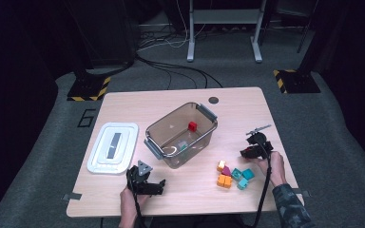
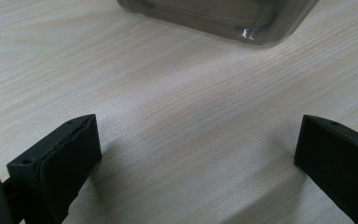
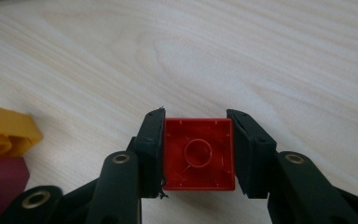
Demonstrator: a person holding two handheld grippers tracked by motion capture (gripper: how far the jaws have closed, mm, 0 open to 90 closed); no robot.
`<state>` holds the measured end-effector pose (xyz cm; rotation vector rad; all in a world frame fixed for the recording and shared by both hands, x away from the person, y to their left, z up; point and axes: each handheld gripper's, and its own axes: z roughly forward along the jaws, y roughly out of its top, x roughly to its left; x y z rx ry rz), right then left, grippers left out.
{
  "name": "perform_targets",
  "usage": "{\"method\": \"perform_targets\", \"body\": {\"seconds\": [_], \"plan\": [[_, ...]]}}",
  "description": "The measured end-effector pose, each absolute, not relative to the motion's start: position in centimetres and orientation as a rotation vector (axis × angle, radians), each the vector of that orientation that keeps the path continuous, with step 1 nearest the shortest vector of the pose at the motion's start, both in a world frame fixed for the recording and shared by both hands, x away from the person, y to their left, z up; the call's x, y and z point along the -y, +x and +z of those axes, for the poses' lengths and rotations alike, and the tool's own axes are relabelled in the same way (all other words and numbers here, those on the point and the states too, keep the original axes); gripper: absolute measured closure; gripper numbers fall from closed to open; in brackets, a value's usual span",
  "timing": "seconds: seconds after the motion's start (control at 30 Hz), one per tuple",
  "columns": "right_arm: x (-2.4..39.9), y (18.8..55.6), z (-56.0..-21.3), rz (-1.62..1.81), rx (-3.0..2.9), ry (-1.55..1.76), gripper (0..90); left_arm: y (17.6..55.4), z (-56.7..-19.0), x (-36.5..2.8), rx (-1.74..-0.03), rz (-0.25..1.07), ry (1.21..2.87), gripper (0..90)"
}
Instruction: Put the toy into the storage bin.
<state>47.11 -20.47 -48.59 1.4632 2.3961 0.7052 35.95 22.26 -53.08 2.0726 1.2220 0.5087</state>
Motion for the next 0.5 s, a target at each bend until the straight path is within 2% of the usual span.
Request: {"method": "perform_targets", "body": {"seconds": [0.5], "plan": [[19.4,49.1,-47.2,0.786,-2.386,1.444,58.7,36.0,-53.1,-22.3,-1.222,0.509,2.072,0.1]]}}
